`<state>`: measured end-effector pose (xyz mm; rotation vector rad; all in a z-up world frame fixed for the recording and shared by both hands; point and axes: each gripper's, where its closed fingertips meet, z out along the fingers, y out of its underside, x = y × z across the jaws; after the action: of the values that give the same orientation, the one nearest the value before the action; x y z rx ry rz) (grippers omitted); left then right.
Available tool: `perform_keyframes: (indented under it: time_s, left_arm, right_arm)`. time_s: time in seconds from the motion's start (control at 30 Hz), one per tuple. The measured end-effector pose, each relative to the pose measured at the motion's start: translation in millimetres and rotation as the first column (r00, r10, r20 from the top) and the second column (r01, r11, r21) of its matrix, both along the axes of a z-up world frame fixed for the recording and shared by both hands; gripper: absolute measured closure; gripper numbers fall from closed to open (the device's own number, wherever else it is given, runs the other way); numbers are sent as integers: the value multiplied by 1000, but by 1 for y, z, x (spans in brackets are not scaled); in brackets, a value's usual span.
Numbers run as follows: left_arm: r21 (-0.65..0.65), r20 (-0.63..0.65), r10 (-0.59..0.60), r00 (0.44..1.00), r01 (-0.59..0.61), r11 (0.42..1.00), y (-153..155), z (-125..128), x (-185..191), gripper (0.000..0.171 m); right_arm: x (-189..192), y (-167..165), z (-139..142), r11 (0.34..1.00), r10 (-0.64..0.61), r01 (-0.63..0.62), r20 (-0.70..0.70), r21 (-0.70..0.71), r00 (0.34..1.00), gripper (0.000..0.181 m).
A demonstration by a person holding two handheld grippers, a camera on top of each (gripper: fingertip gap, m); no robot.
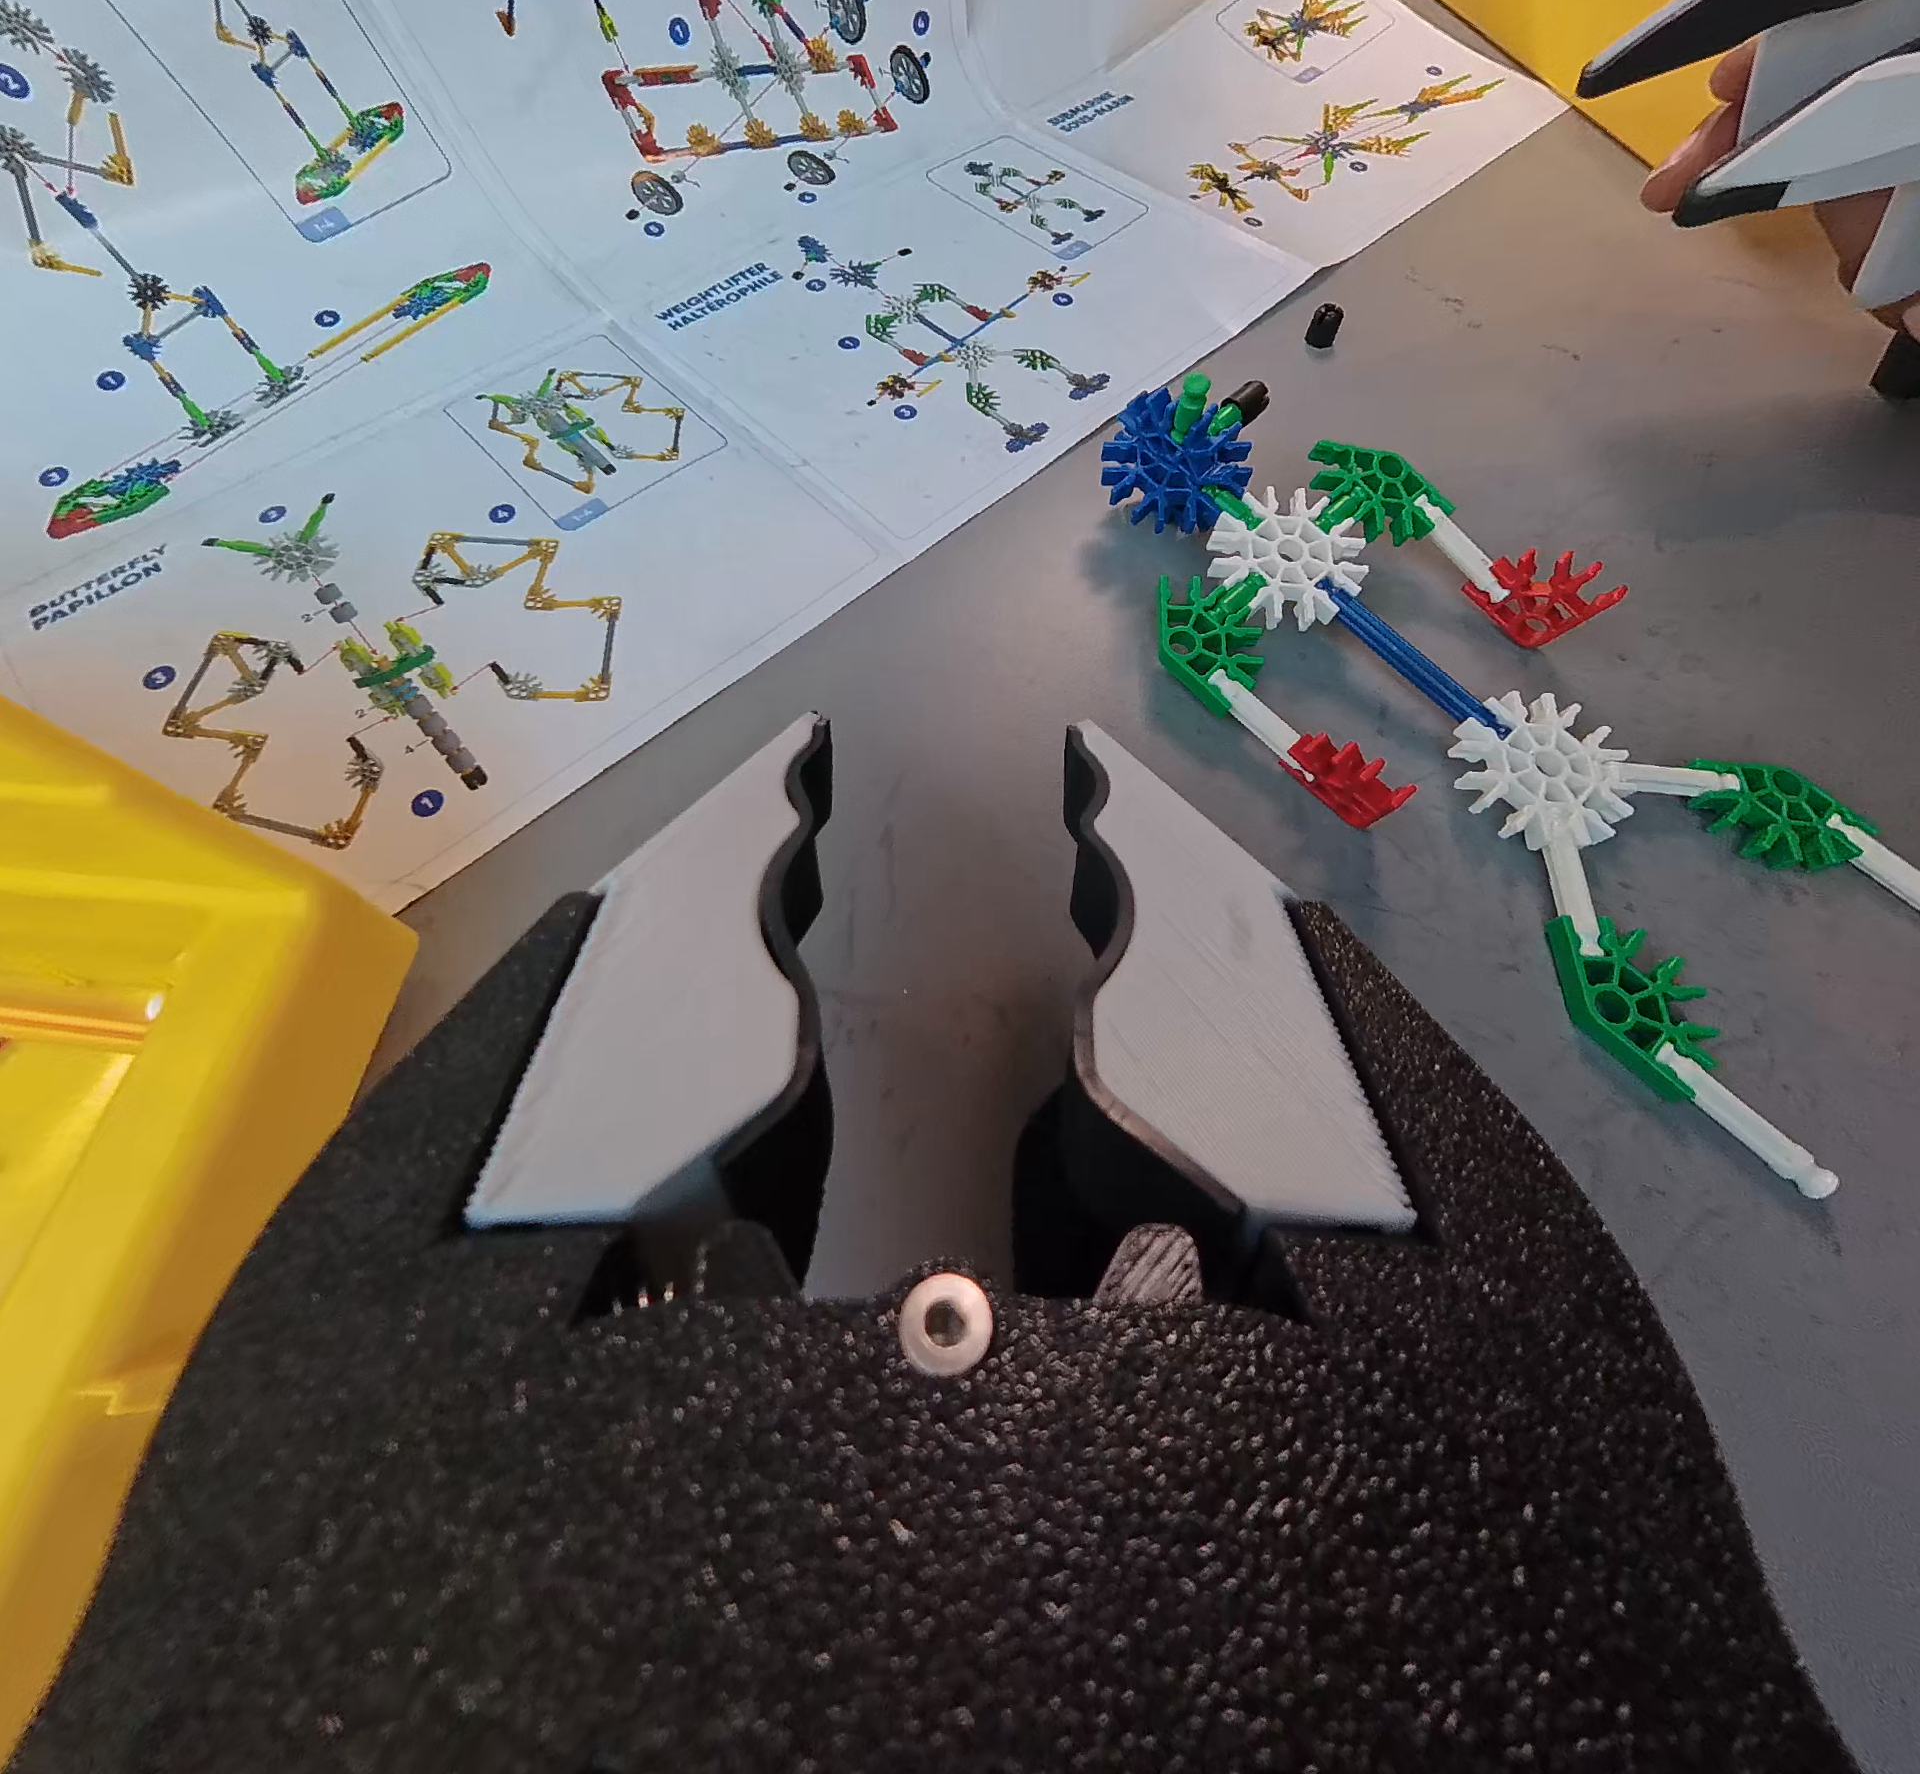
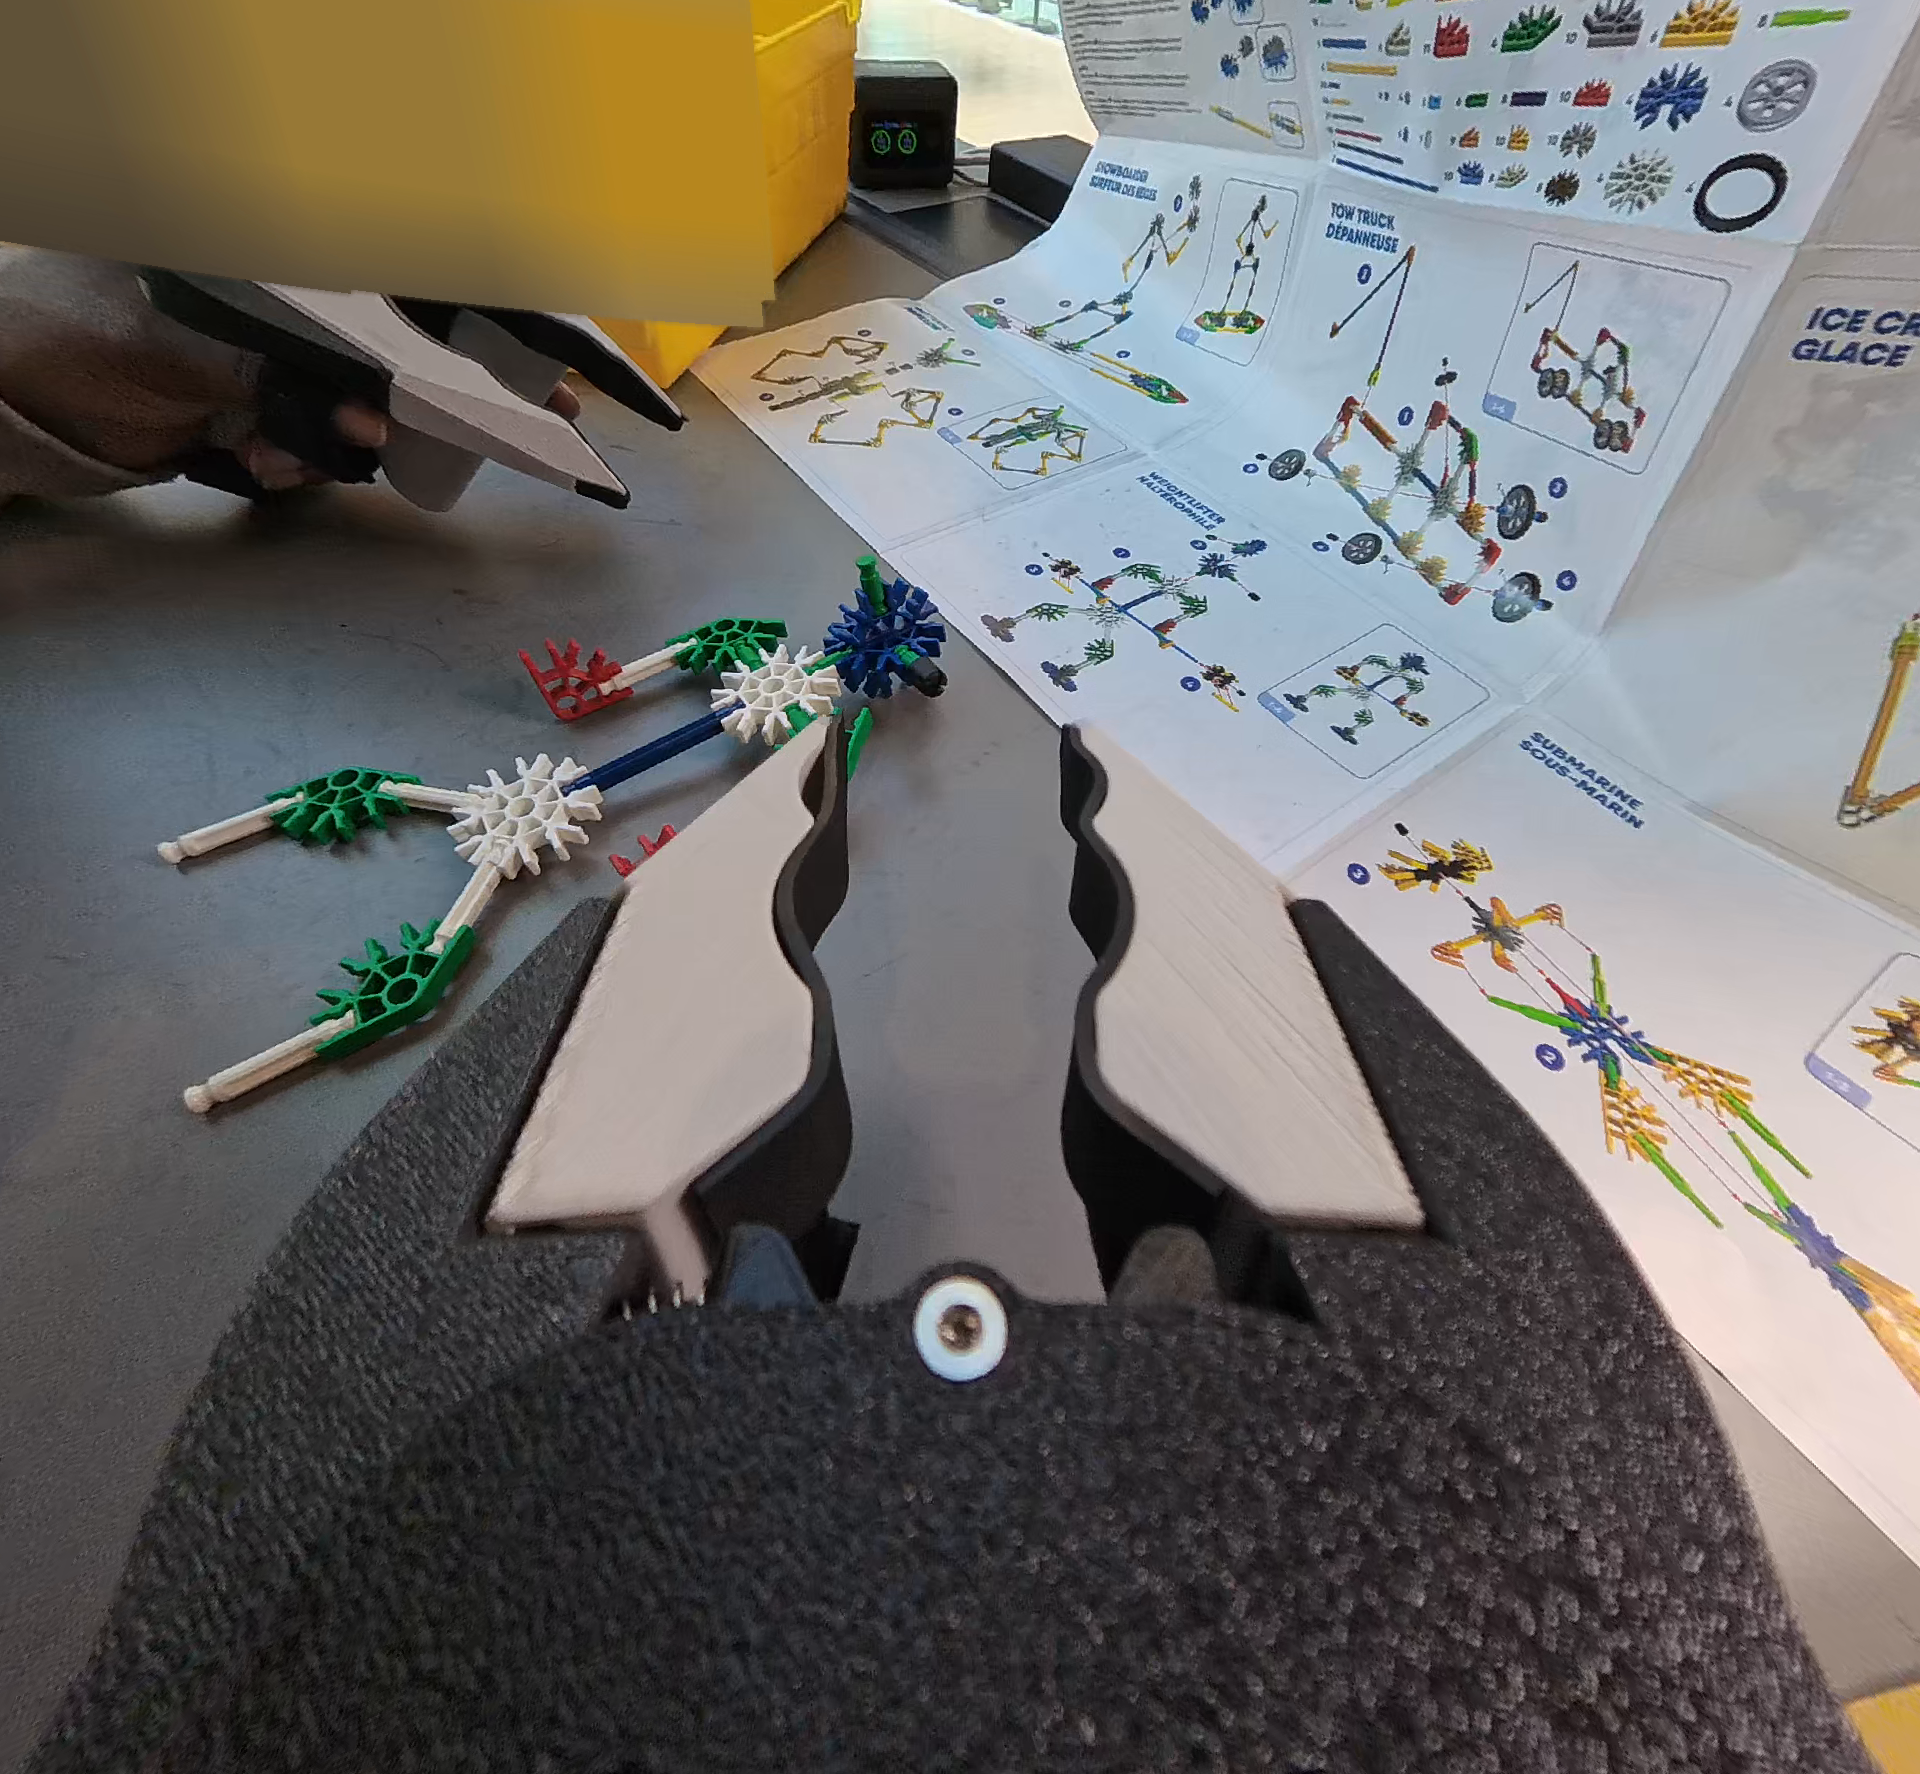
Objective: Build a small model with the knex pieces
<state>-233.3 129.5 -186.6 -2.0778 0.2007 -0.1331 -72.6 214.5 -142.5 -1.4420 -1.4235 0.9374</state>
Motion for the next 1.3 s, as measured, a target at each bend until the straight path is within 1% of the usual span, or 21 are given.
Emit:
perform_keyframes:
  time_s: [0.27, 0.37, 0.4, 0.43, 0.5, 0.53, 0.57, 0.6, 0.63, 0.67, 0.7, 0.73, 0.77, 0.8, 0.87, 0.9, 0.97, 1.03, 1.13, 1.23, 1.3]
  left_arm:
    - [5, 1, -3, 1000, 3, 1000, 0, 0, 0, 128]
    - [48, -8, 15, 1000, -15, 999, 2, 10, -5, 130]
    - [64, -7, 33, 999, -32, 997, 1, 19, -11, 130]
    - [98, -20, 62, 998, -59, 993, 0, 35, -21, 130]
    - [206, -94, 173, 980, -151, 967, -9, 80, -58, 131]
    - [236, -143, 241, 960, -204, 950, -17, 103, -83, 133]
    - [227, -196, 304, 932, -258, 939, -27, 119, -110, 133]
    - [177, -245, 346, 906, -309, 935, -38, 129, -137, 133]
    - [97, -285, 358, 889, -345, 934, -48, 132, -161, 133]
    - [-4, -313, 348, 884, -368, 930, -56, 129, -183, 133]
    - [-127, -328, 314, 891, -371, 920, -63, 117, -202, 135]
    - [-274, -324, 253, 912, -346, 897, -70, 98, -217, 136]
    - [-417, -303, 185, 935, -305, 856, -76, 76, -228, 135]
    - [-522, -288, 140, 947, -278, 807, -81, 56, -240, 132]
    - [-650, -279, 62, 958, -236, 722, -88, 23, -257, 132]
    - [-690, -291, 27, 956, -230, 687, -90, 12, -263, 132]
    - [-742, -314, -27, 949, -228, 631, -92, -2, -273, 132]
    - [-786, -329, -68, 942, -233, 573, -95, -11, -281, 131]
    - [-838, -315, -115, 942, -219, 500, -101, -21, -286, 131]
    - [-856, -289, -140, 947, -190, 481, -102, -29, -286, 133]
    - [-860, -266, -148, 953, -166, 482, -101, -29, -282, 142]
  right_arm:
    - [0, 0, 0, 1000, 1, -1, -2, 4, 1000, 142]
    - [0, 0, 0, 1000, -1, 1, 2, -3, 1000, 143]
    - [0, 1, -1, 1000, -3, 3, 6, -8, 1000, 143]
    - [-1, 2, -1, 1000, -4, 4, 8, -15, 1000, 143]
    - [0, 3, 0, 1000, -6, 6, -1, -25, 1000, 144]
    - [1, 3, 1, 1000, -6, 5, -8, -29, 1000, 144]
    - [1, 3, 2, 999, -5, 5, -13, -34, 1000, 145]
    - [2, 4, 3, 999, -5, 4, -19, -38, 1000, 145]
    - [2, 4, 4, 999, -5, 4, -25, -40, 1000, 145]
    - [3, 4, 5, 999, -5, 4, -30, -42, 1000, 146]
    - [3, 4, 5, 999, -5, 4, -34, -42, 999, 146]
    - [3, 4, 6, 999, -4, 2, -38, -40, 999, 146]
    - [3, 3, 6, 999, -1, 0, -40, -35, 999, 146]
    - [3, 2, 6, 1000, 2, -3, -40, -30, 999, 147]
    - [3, -1, 6, 1000, 11, -11, -35, -15, 999, 147]
    - [3, -2, 5, 1000, 15, -15, -32, -8, 999, 147]
    - [3, -4, 5, 1000, 22, -22, -27, 2, 999, 147]
    - [2, -4, 4, 1000, 24, -24, -25, 6, 999, 147]
    - [3, -4, 5, 1000, 22, -22, -29, 0, 999, 147]
    - [3, -4, 6, 1000, 27, -28, -35, -7, 999, 148]
    - [3, -5, 6, 999, 32, -32, -34, -5, 999, 148]
